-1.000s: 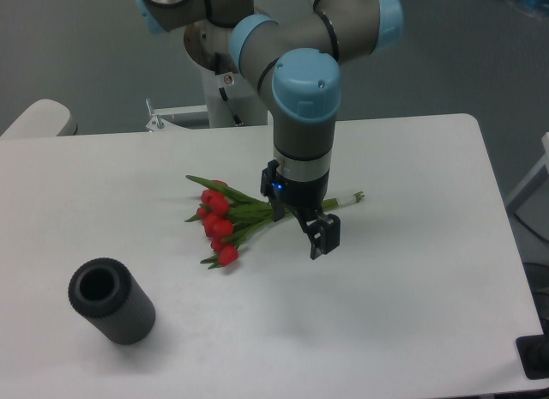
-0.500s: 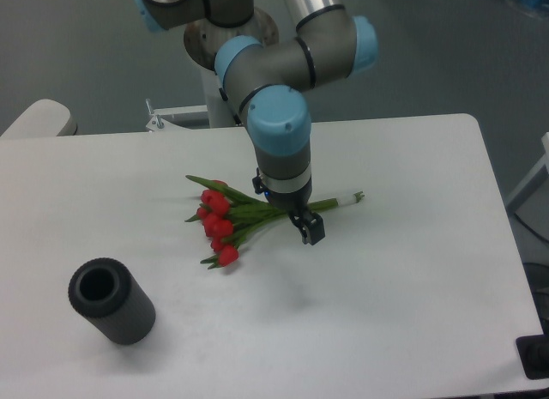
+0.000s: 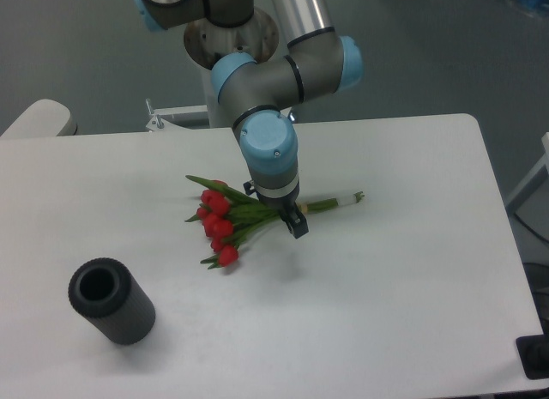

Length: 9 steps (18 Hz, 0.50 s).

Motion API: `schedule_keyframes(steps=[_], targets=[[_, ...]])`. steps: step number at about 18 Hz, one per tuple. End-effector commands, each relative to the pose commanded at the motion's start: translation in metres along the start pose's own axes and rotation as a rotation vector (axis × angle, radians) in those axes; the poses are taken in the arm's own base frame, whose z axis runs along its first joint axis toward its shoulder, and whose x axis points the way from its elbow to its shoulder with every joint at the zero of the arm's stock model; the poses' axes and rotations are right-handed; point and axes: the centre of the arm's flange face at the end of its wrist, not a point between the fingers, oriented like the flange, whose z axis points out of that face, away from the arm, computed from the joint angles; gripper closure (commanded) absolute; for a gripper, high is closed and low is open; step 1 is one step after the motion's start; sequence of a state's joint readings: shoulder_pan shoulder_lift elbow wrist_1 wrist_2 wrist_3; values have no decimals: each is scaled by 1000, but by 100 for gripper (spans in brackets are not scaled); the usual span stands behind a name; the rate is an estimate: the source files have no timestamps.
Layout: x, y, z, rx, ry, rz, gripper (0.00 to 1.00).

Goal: Pick up the flowers from the table
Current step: 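Lower the gripper onto the tulip stems and close it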

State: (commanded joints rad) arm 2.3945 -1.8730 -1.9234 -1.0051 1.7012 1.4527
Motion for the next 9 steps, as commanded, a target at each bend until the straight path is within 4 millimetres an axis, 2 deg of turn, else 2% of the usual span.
schedule_keyframes(steps=[5,9], targets=[[7,-2,24,4,-22,-5,0],[9,-4,35,2,-3,-3,0]])
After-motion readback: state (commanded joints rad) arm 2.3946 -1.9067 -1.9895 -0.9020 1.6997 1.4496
